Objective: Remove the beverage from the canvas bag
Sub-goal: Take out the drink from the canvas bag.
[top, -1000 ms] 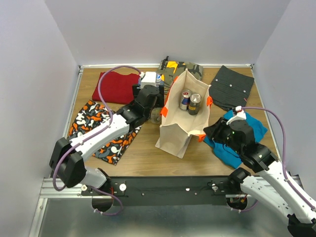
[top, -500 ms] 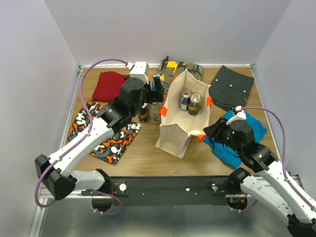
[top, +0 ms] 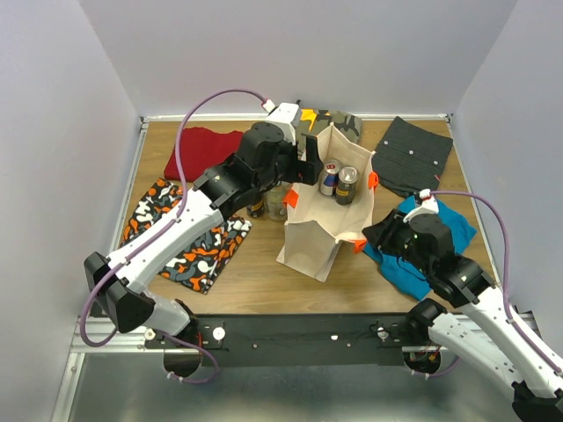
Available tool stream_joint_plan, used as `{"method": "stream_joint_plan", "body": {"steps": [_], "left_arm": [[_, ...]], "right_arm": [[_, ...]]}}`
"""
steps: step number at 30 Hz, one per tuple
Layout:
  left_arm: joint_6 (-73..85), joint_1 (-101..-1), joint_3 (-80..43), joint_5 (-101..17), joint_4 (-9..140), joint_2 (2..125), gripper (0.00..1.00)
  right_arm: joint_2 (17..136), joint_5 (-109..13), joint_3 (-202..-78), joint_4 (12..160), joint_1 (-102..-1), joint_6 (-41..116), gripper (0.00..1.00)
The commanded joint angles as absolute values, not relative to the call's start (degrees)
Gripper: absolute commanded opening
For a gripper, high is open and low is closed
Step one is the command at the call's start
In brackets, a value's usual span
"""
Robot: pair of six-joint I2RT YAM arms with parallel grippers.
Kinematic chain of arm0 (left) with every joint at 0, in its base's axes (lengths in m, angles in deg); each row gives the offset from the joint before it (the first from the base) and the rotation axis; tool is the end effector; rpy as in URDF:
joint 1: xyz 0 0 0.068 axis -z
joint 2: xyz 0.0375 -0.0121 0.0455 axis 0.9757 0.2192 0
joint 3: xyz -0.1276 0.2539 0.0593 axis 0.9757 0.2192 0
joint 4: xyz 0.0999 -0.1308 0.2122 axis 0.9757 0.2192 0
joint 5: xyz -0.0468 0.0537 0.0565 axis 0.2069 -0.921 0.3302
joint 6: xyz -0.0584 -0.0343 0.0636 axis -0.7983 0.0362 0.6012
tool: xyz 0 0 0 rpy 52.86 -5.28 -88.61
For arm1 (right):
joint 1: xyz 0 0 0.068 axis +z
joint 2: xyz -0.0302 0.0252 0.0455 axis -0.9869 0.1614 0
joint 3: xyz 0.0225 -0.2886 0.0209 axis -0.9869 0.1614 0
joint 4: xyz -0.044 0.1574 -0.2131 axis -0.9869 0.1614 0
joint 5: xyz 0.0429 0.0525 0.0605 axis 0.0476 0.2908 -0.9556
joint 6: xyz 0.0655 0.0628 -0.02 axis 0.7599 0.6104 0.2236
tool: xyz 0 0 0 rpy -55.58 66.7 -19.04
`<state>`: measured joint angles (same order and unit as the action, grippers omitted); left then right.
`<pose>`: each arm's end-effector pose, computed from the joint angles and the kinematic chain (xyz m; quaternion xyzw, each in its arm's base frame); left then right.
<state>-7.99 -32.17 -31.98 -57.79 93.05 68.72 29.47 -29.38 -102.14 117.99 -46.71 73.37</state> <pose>0.2677 -0.2542 0.4175 0.1020 0.8145 -0.2872 0.4937 0.1505 0.0818 0.2744 0.1132 0.8478 0.2502 0.4537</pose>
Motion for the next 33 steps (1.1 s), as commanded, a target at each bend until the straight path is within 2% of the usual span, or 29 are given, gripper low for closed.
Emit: {"method": "stream_joint_plan", "body": {"steps": [1,8,23,33], "left_arm": [[-6.29,-30.58,-35.26,-53.25,93.75,69.95,0.99],[-5.5,-29.7,-37.19,-53.69,92.51,73.99,0.98],[-2.95,-27.42,-53.53,-56.14,100.42,90.6,0.95],[-3.47,-26.36,-54.07,-59.48,99.55,96.23,0.95]], "right_arm": [[30.12,-28.17,-101.48,120.4,-46.96,73.11,0.47],[29.77,-28.17,-101.13,120.22,-47.05,73.28,0.47],[28.28,-27.38,-100.77,120.13,-46.96,73.63,0.47],[28.63,-27.82,-100.6,119.96,-46.96,73.37,0.47]]}}
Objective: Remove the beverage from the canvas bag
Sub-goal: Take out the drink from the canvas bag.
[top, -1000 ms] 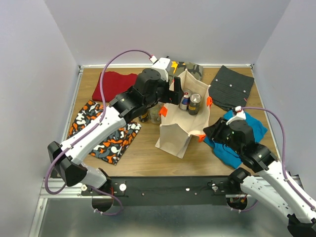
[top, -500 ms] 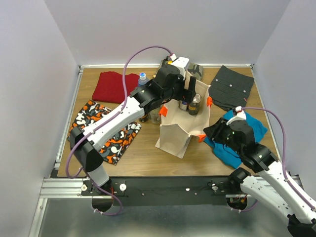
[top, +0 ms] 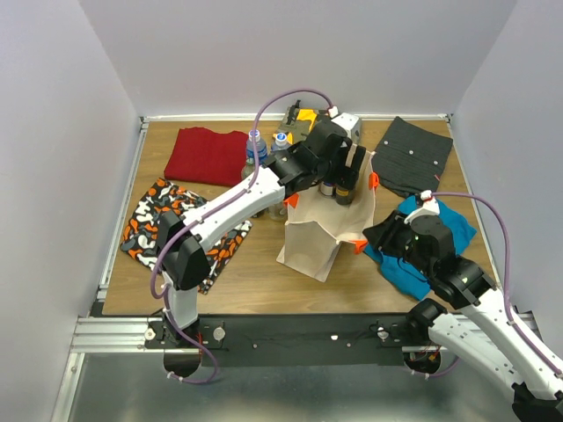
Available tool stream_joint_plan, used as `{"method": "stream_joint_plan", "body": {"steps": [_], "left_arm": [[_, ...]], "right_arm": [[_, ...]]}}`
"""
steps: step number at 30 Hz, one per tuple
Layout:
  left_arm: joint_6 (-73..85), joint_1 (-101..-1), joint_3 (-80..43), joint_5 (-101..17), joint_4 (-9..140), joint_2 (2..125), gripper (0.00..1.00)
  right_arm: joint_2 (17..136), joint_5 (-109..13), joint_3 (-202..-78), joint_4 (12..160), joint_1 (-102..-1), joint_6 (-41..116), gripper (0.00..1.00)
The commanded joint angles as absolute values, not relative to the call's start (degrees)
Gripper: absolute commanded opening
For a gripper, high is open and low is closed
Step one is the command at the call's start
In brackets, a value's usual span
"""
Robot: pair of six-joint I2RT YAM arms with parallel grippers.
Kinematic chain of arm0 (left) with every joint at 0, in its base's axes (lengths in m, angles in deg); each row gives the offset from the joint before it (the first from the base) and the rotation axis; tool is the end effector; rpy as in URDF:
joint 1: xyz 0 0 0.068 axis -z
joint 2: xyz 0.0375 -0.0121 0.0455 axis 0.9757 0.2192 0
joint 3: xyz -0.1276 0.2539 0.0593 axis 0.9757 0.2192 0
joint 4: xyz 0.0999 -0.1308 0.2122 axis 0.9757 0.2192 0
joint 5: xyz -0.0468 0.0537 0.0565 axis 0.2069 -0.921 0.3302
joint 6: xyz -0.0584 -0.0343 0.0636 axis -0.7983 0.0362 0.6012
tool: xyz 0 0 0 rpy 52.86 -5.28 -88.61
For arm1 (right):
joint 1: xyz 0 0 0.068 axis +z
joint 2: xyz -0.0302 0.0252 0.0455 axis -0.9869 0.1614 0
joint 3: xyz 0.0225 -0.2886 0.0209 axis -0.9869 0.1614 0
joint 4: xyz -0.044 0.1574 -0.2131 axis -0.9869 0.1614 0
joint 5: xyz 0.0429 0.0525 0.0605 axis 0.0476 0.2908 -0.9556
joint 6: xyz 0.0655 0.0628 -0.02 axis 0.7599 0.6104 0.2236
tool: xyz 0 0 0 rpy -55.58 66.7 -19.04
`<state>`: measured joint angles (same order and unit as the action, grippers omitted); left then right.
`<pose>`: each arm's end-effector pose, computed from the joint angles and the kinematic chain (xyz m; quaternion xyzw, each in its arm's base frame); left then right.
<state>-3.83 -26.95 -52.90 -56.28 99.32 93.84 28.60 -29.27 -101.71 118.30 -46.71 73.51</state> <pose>0.3154 -0.3678 0.3660 0.1916 0.8481 -0.2533 0.4240 0.1483 0.0801 0.2731 0.1148 0.8470 0.2507 0.4546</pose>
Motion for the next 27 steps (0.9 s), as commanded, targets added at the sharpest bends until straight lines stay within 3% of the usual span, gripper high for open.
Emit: {"method": "stream_joint_plan", "body": {"steps": [1,17,27], "left_arm": [[-3.65,-26.36,-53.81,-59.84,99.11,96.67,0.95],[-3.83,-26.36,-54.5,-63.45,93.04,103.09,0.95],[-3.56,-26.36,-58.28,-62.04,92.86,107.21,0.89]], "right_arm": [[28.63,-27.9,-100.6,119.87,-46.96,73.28,0.47],[28.63,-28.17,-100.68,119.96,-46.96,73.19,0.47],[28.89,-28.34,-100.68,119.87,-46.96,73.19,0.47]]}}
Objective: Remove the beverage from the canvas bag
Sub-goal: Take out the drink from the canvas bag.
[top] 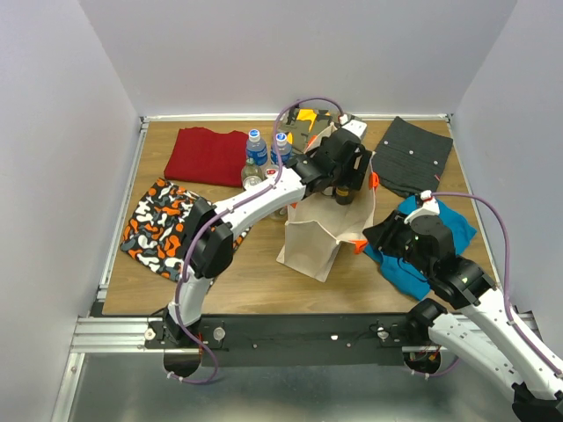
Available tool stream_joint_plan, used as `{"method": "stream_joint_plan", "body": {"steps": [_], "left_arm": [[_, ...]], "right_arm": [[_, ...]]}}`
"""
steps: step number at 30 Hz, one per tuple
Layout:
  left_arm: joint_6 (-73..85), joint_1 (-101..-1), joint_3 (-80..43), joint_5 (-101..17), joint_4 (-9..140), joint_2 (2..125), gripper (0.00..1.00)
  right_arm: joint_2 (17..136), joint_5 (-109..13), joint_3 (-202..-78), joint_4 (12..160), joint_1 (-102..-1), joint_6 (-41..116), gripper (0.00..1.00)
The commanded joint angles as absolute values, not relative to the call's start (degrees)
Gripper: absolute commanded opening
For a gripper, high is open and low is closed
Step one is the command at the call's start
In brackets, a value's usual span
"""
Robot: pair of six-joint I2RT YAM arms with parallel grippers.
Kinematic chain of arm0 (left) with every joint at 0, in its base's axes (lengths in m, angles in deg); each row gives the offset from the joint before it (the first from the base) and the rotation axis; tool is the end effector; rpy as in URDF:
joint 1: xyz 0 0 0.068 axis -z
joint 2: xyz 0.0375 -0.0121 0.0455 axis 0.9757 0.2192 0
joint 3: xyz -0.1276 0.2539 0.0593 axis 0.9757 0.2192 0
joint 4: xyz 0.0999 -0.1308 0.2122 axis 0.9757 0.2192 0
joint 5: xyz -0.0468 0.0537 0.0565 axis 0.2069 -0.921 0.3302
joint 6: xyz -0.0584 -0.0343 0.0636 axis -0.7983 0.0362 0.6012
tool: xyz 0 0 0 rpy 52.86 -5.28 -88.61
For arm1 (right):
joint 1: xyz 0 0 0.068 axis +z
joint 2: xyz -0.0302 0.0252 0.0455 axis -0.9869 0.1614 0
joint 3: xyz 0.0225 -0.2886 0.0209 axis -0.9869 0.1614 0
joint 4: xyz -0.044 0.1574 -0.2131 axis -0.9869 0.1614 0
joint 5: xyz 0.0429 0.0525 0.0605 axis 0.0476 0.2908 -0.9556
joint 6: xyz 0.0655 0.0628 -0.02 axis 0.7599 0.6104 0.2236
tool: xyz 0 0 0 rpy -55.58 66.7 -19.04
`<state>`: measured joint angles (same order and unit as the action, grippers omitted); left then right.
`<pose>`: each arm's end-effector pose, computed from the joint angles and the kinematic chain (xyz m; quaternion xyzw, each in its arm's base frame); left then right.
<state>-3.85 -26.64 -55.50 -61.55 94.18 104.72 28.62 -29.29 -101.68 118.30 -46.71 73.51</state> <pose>0.3513 -0.4038 0.3029 0.1766 0.8626 -0.2062 0.4269 0.1483 0.0802 0.2728 0.1147 0.8472 0.2506 0.4542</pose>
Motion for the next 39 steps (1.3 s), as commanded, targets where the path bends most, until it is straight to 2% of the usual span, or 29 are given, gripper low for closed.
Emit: {"method": "stream_joint_plan", "body": {"steps": [1,39], "left_arm": [[-3.56,-26.36,-59.07,-62.04,93.04,107.57,0.89],[-2.51,-24.69,-64.35,-62.13,91.8,114.33,0.84]], "right_arm": [[28.89,-28.34,-100.68,119.87,-46.96,73.19,0.47],[28.36,-28.52,-100.51,119.87,-46.96,73.19,0.48]]}}
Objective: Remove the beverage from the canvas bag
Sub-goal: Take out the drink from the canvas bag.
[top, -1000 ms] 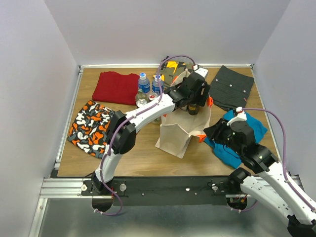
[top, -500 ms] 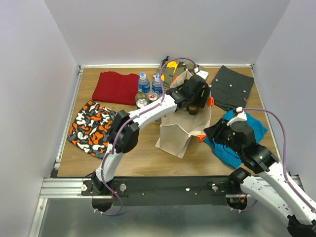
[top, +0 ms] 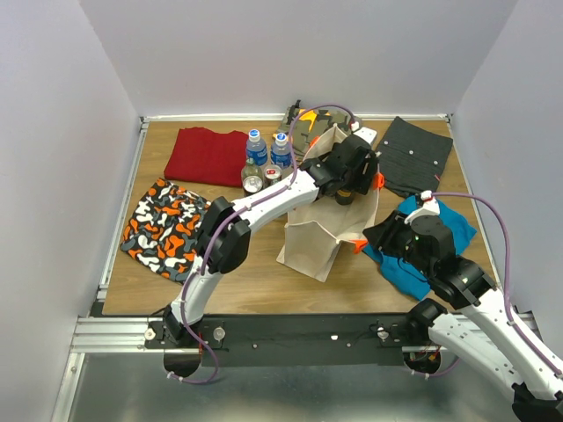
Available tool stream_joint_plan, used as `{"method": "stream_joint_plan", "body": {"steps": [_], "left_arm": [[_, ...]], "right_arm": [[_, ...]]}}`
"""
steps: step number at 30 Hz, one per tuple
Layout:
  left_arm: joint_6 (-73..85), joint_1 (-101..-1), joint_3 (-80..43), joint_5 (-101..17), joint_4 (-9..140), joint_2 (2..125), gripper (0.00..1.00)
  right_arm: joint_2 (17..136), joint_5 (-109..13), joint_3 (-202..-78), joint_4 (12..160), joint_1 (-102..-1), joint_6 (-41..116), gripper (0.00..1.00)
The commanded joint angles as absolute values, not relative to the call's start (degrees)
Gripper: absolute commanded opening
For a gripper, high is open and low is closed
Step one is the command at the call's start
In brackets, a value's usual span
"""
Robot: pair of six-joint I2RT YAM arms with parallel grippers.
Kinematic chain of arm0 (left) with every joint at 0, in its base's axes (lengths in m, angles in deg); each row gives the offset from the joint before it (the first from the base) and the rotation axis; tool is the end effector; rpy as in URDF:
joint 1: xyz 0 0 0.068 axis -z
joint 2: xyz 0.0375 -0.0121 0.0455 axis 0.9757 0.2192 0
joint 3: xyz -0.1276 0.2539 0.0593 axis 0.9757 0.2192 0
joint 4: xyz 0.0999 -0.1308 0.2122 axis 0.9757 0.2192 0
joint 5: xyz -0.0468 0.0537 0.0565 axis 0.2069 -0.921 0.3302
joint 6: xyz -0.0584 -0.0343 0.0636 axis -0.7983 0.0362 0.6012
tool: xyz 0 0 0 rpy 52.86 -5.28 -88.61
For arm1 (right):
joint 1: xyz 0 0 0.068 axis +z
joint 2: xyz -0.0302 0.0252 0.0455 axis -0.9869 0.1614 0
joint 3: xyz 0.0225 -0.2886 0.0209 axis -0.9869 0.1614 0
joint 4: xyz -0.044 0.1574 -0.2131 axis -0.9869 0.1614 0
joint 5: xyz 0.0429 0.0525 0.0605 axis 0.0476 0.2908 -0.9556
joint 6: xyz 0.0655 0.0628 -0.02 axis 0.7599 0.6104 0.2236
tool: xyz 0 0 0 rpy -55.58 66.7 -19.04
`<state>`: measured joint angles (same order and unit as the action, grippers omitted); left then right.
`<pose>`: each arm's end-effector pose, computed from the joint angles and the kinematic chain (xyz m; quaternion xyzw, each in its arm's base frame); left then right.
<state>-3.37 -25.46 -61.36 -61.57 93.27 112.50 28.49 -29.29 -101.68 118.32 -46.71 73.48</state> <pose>0.3627 -0.4361 0.2724 0.1908 0.8636 -0.2037 0.4198 0.1480 0.0800 0.2731 0.1145 0.8467 0.2510 0.4549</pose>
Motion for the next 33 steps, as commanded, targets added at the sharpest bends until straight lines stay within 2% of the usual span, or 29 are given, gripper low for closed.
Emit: {"method": "stream_joint_plan", "body": {"steps": [1,7,9,13,19,33], "left_arm": [[-2.42,-24.69,-64.96,-62.39,92.07,114.6,0.84],[-2.59,-24.69,-65.84,-62.83,93.13,116.01,0.83],[-2.6,-24.69,-65.93,-62.66,93.3,116.45,0.79],[-2.6,-24.69,-65.58,-62.83,93.57,116.71,0.79],[-2.33,-24.69,-65.49,-63.62,93.74,116.98,0.73],[-2.24,-24.69,-65.14,-64.76,94.18,118.03,0.77]], "right_arm": [[28.28,-28.52,-100.51,119.96,-46.96,73.19,0.48],[28.45,-28.61,-100.51,119.87,-46.96,73.19,0.48],[28.63,-28.61,-100.51,119.87,-46.96,73.19,0.48],[28.63,-28.7,-100.51,119.87,-47.05,73.11,0.48],[28.63,-28.52,-100.51,119.87,-46.96,73.19,0.48],[28.98,-28.7,-100.51,119.78,-46.96,73.02,0.48]]}}
